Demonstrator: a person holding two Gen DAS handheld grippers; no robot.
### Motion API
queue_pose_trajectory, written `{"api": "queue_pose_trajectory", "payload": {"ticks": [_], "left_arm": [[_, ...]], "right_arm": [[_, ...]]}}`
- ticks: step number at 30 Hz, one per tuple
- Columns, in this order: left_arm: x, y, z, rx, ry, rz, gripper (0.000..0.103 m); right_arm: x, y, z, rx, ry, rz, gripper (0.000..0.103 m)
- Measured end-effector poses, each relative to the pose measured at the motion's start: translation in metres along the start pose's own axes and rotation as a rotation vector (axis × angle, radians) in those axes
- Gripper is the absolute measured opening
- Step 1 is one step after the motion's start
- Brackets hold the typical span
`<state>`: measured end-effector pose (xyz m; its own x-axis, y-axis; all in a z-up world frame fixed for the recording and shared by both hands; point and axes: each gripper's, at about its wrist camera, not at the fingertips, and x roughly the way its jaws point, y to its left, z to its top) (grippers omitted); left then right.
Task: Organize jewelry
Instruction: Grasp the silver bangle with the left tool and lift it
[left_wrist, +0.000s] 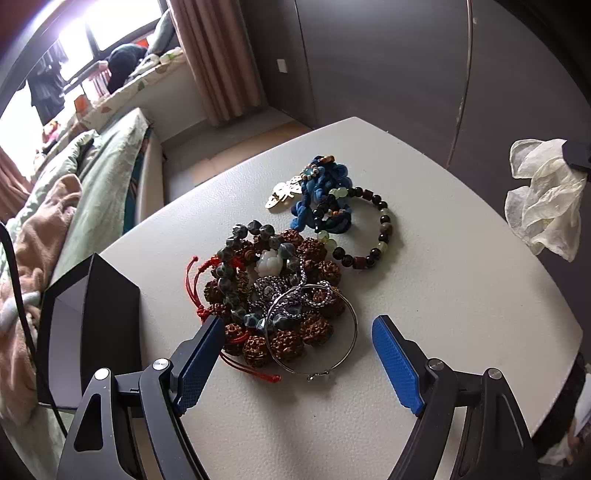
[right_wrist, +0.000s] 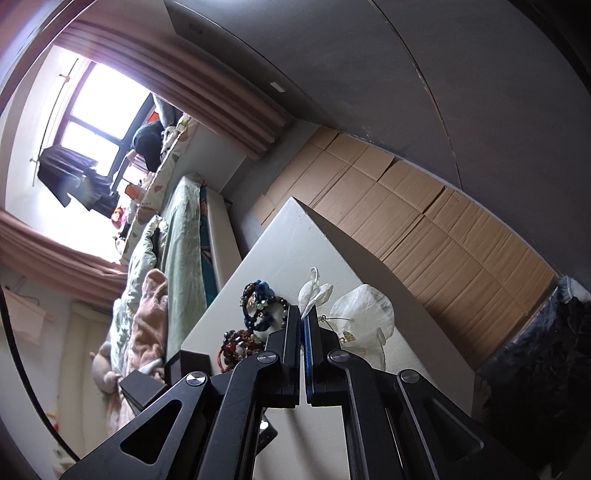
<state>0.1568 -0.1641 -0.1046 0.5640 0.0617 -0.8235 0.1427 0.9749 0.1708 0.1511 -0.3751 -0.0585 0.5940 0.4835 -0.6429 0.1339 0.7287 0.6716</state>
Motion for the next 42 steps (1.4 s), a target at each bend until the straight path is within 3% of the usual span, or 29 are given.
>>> {"api": "queue_pose_trajectory", "payload": {"ticks": [5,9,11,13,27,42], "left_arm": [[0.005,-0.005,0.000,-0.012,-0.010,0.064,0.082],[0.005,-0.003,0.000,-0.024,-0.026,0.071,0.081],[0.004,-0.003,0.000,-0.011,-0.037,0.096,0.059],[0.003,0.000,0.001,-0.011,-0.037,0.058,0.052],[-0.030,0.048,0.007,-0.153,-0.071,-0.115,0.052],[-0.089,0.112,0.010,-0.273,-0.208,-0.190,0.052]], "right_arm": [[0.002,0.007,-0.002,-0.027,0.010,0.006,0.003],[0.003,0.013,-0.005,-0.052,0.016,0.010,0.003],[0.005,0.015,-0.006,-0.058,0.022,0.011,0.003],[0.005,0.014,-0.006,-0.062,0.027,0.009,0.003],[0.013,0.029,-0.015,-0.104,0.041,0.009,0.003],[0.027,0.080,-0.040,-0.181,0.023,0.144,0.003]]}}
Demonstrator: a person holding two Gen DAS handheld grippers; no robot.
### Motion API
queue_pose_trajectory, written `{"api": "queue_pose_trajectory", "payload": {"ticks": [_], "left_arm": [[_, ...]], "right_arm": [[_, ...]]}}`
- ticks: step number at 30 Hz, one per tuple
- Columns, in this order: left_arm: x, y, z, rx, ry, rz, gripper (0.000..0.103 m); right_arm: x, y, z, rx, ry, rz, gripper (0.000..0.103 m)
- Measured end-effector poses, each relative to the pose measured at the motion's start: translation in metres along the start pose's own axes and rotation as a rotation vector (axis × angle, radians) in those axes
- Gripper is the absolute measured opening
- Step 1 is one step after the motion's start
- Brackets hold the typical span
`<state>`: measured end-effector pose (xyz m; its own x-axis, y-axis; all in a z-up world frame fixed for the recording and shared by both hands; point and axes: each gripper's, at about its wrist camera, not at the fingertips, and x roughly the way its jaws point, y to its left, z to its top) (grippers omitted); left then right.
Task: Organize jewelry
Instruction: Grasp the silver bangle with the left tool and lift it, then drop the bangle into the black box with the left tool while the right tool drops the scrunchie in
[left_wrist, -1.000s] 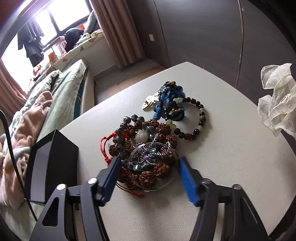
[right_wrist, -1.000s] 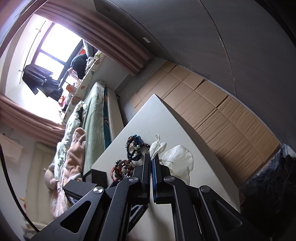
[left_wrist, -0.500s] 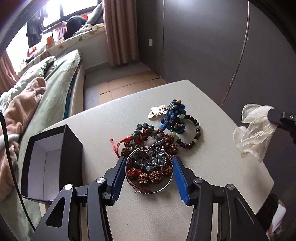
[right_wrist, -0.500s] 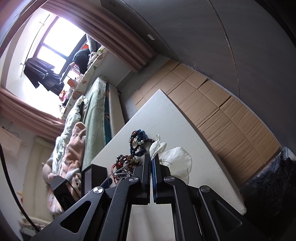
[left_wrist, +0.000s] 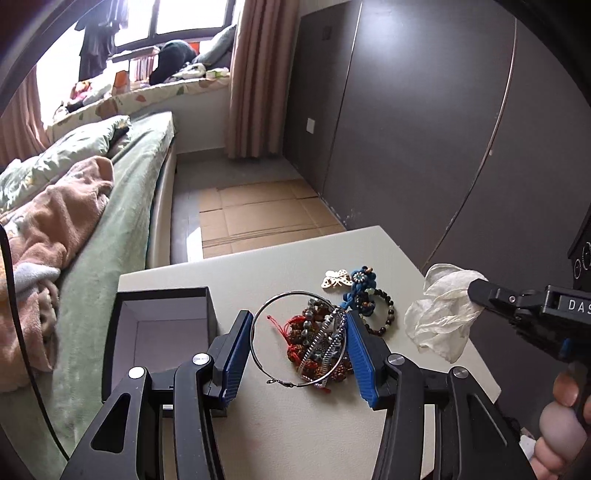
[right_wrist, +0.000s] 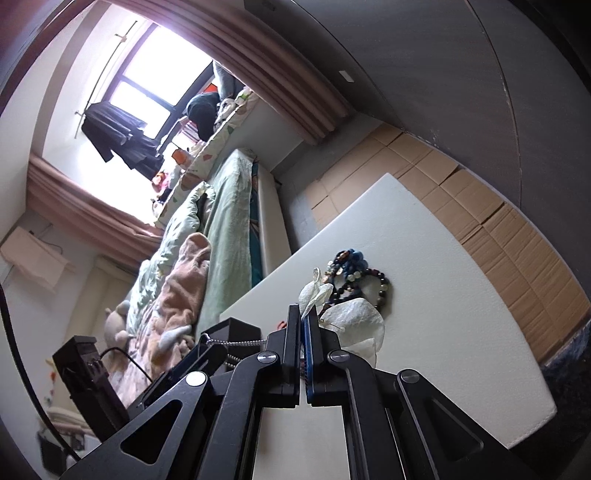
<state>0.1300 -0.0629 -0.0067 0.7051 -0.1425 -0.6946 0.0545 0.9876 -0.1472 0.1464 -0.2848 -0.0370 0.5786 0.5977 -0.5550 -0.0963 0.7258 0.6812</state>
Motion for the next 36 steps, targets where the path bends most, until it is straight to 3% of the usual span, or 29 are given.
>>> {"api": "queue_pose_trajectory", "payload": {"ticks": [13,23,36], "left_arm": [[-0.040,0.041,0.021,-0.095,-0.093,-0.038,0.052],[-0.077,0.064,0.039,-0.144,-0.192,-0.064,0.052],[-0.093,0.108,0.046,-0.203,-0.235,-0.022,0.052]], "right_arm": [[0.029,0.038,-0.009,-0.063,0.006,0.061,0.003],[0.062,0.062,-0.018,-0.112,0.059,0.051,0.003],[0.088,0.117,-0.032,-0.186,0.062,0.235,0.003]]}}
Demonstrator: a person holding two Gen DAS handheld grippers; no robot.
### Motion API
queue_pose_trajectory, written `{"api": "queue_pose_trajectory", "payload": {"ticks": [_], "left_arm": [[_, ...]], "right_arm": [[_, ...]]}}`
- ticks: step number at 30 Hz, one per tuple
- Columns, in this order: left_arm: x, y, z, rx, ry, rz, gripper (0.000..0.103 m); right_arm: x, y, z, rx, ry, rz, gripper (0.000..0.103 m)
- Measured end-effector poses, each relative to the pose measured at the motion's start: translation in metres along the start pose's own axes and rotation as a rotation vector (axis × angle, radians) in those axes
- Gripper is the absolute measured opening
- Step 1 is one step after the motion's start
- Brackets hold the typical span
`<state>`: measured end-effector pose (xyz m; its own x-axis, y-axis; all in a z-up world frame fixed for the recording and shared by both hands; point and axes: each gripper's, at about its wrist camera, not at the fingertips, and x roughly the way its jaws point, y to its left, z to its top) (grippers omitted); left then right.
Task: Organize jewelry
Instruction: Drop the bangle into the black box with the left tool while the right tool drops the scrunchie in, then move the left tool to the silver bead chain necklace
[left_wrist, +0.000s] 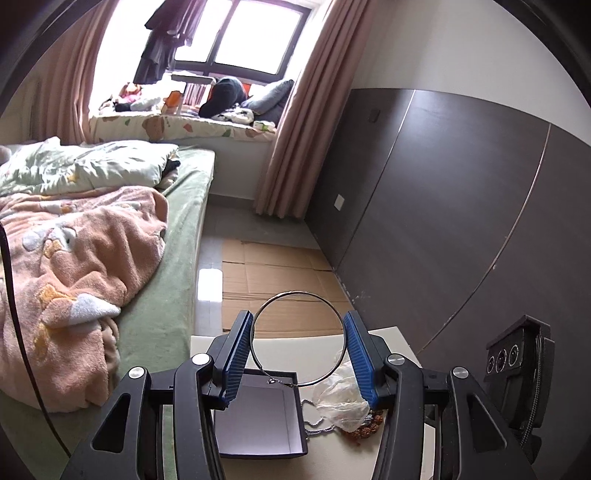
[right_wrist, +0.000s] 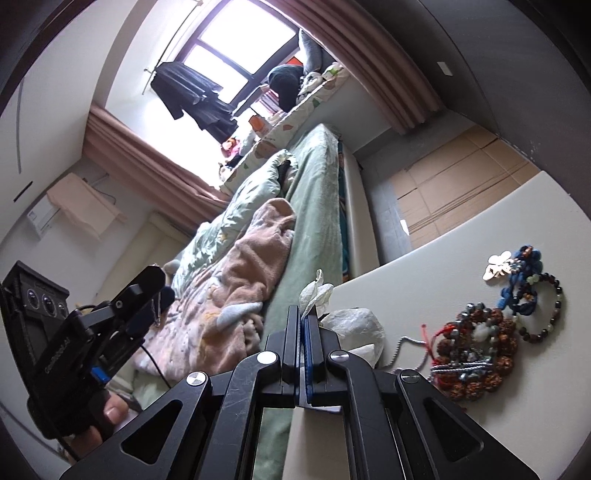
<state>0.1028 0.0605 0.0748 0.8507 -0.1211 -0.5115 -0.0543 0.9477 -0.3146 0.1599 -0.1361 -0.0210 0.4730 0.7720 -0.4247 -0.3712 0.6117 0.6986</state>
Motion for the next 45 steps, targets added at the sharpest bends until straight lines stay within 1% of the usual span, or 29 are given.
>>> {"api": "queue_pose_trajectory", "payload": {"ticks": [4,6,8,9,10,11,14,17,19,22,24,26,27,28,32,33,34,35,36,37,39,41,42,45], "left_arm": [[0.001,0.012,0.003,-0.016,0.005,0.013,0.052],[0.004,0.018,0.002,-0.023,0.016,0.018,0.052],[0.009,0.021,0.000,-0.027,0.037,0.023,0.052],[0.012,0.023,-0.002,-0.026,0.054,0.024,0.052],[0.015,0.024,-0.003,-0.023,0.067,0.027,0.052],[0.020,0.025,-0.006,-0.020,0.087,0.033,0.052],[0.031,0.026,-0.015,-0.006,0.141,0.056,0.052],[0.042,0.026,-0.025,0.001,0.195,0.071,0.052],[0.050,0.024,-0.032,0.011,0.231,0.086,0.052],[0.060,0.021,-0.042,0.015,0.274,0.087,0.053],[0.065,0.018,-0.047,0.022,0.295,0.104,0.057],[0.069,0.015,-0.053,0.030,0.312,0.126,0.074],[0.070,0.013,-0.055,0.028,0.317,0.133,0.076],[0.070,0.013,-0.057,0.023,0.319,0.139,0.078],[0.068,0.005,-0.062,0.028,0.311,0.152,0.079],[0.068,0.001,-0.063,0.034,0.312,0.152,0.079],[0.068,-0.002,-0.065,0.039,0.313,0.149,0.079],[0.068,-0.006,-0.066,0.044,0.314,0.145,0.079],[0.068,-0.009,-0.068,0.050,0.314,0.141,0.079],[0.068,-0.014,-0.070,0.060,0.313,0.136,0.079],[0.068,-0.024,-0.074,0.083,0.310,0.119,0.079],[0.068,-0.036,-0.079,0.114,0.308,0.111,0.079],[0.069,-0.041,-0.081,0.129,0.305,0.113,0.079],[0.069,-0.056,-0.087,0.165,0.295,0.128,0.079]], "right_arm": [[0.022,0.014,-0.007,-0.012,0.037,0.064,0.003],[0.033,0.021,-0.012,-0.029,0.055,0.062,0.003],[0.048,0.023,-0.016,-0.044,0.114,0.038,0.016],[0.054,0.021,-0.018,-0.040,0.144,0.013,0.040],[0.056,0.017,-0.019,-0.027,0.150,-0.016,0.054],[0.054,0.013,-0.019,-0.013,0.139,-0.035,0.055],[0.044,0.000,-0.015,0.027,0.140,-0.055,0.055],[0.029,-0.006,-0.012,0.035,0.106,-0.089,0.056],[0.020,-0.009,-0.012,0.041,0.097,-0.099,0.058],[0.009,-0.014,-0.012,0.048,0.086,-0.117,0.058],[0.002,-0.016,-0.013,0.050,0.085,-0.125,0.058],[-0.006,-0.018,-0.013,0.053,0.079,-0.128,0.058],[-0.009,-0.019,-0.013,0.055,0.077,-0.130,0.058],[-0.013,-0.020,-0.013,0.056,0.076,-0.131,0.058],[-0.031,-0.025,-0.013,0.058,0.060,-0.150,0.058],[-0.036,-0.026,-0.014,0.059,0.054,-0.159,0.061],[-0.042,-0.028,-0.014,0.059,0.047,-0.170,0.071],[-0.047,-0.029,-0.015,0.058,0.039,-0.182,0.078],[-0.052,-0.031,-0.015,0.056,0.030,-0.193,0.088],[-0.057,-0.032,-0.016,0.055,0.021,-0.200,0.092],[-0.066,-0.035,-0.016,0.056,0.001,-0.215,0.092],[-0.075,-0.038,-0.014,0.057,-0.027,-0.230,0.098],[-0.080,-0.039,-0.013,0.056,-0.042,-0.238,0.103],[-0.093,-0.043,-0.010,0.046,-0.075,-0.269,0.103]]}}
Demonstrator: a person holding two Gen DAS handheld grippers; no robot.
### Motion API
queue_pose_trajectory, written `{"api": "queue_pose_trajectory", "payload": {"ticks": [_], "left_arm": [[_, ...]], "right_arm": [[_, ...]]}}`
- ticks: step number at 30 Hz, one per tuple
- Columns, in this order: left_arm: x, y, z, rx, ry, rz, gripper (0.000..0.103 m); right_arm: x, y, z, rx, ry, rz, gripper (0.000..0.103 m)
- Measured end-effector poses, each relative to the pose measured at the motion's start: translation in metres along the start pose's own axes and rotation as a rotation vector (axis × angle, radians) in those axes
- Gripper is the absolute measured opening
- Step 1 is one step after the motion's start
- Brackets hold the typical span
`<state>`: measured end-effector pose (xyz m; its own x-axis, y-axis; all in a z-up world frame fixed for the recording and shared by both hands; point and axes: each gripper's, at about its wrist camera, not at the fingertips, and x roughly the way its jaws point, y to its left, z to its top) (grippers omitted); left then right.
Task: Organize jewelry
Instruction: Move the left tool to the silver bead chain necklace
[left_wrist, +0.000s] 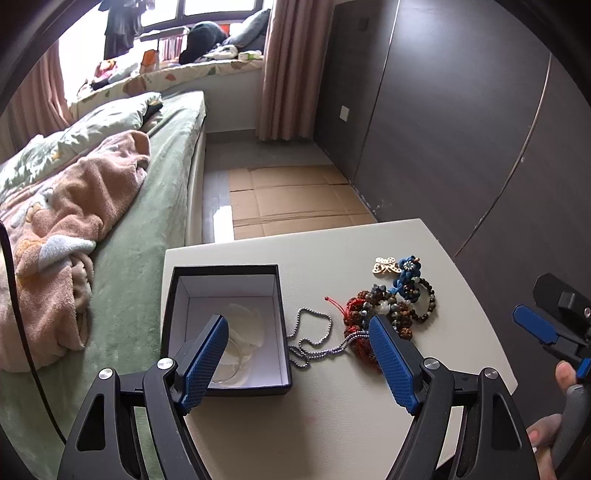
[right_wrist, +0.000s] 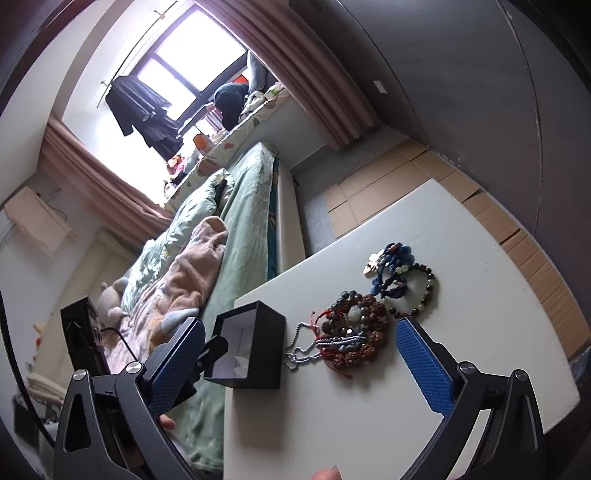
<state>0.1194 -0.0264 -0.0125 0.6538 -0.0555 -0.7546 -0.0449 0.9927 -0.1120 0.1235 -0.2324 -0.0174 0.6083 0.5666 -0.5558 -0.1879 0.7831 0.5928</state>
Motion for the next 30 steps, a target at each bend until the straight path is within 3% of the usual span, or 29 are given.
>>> {"api": "queue_pose_trajectory", "payload": {"ticks": [4,10,20,25,30], "left_arm": [[-0.001,-0.020,-0.005,0.041,-0.017,-0.030,0.079],[-0.001,-0.037,-0.011,0.024,-0.025,-0.139,0.079],[0.013,-0.058,-0.016,0.094,0.016,-0.122,0.079],[0.029,-0.056,-0.016,0.084,0.050,-0.112,0.079],[0.042,-0.049,-0.011,0.050,0.085,-0.145,0.071]], "right_arm": [[-0.012,-0.011,0.004,-0.009,-0.028,-0.039,0.103],[-0.025,-0.029,0.005,0.003,-0.056,-0.059,0.103],[-0.036,-0.055,0.010,-0.002,-0.010,-0.148,0.103],[-0.035,-0.069,0.012,0.038,0.034,-0.192,0.103],[-0.031,-0.082,0.012,0.105,0.064,-0.201,0.103]]}}
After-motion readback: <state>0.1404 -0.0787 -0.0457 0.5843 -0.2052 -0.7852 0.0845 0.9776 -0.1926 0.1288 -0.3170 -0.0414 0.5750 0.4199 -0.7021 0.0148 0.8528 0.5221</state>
